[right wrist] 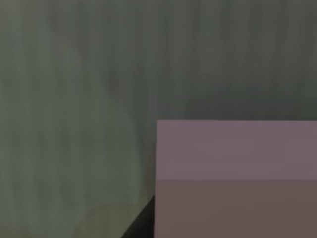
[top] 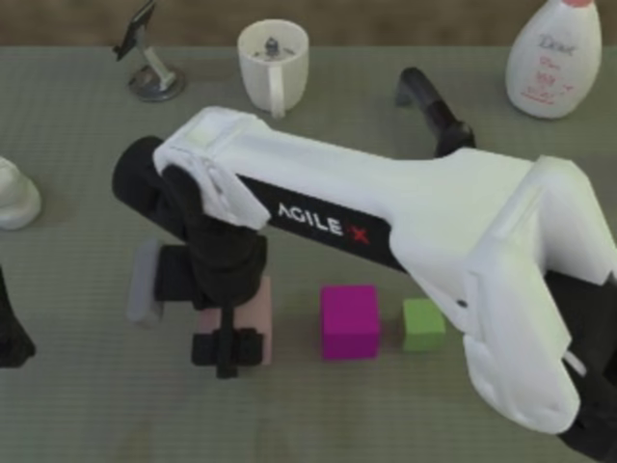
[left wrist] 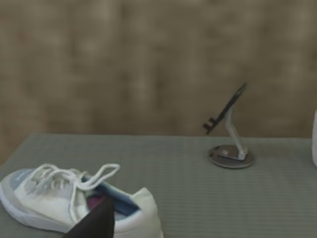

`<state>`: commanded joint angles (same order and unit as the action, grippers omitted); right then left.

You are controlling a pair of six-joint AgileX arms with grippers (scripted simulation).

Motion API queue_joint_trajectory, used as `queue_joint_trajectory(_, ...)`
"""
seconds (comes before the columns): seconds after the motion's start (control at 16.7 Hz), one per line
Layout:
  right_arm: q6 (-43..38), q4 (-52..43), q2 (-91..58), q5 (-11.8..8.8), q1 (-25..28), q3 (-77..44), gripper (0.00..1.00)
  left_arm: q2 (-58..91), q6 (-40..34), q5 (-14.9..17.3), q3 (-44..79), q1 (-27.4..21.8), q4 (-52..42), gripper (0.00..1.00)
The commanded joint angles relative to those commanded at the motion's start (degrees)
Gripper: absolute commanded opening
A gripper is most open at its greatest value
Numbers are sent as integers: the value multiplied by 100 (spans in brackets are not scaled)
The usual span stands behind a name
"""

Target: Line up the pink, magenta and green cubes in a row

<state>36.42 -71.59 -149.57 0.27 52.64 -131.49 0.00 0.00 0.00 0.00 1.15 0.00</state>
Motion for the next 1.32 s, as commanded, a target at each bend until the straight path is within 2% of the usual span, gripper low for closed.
queue_joint_trajectory(0.66,0,0,0,0,0,0,98,0,0,0,0,0,0,100)
queue_joint_trajectory(1.32,7,-93,-27,2,-6,-96,100,0,0,0,0,0,0,100)
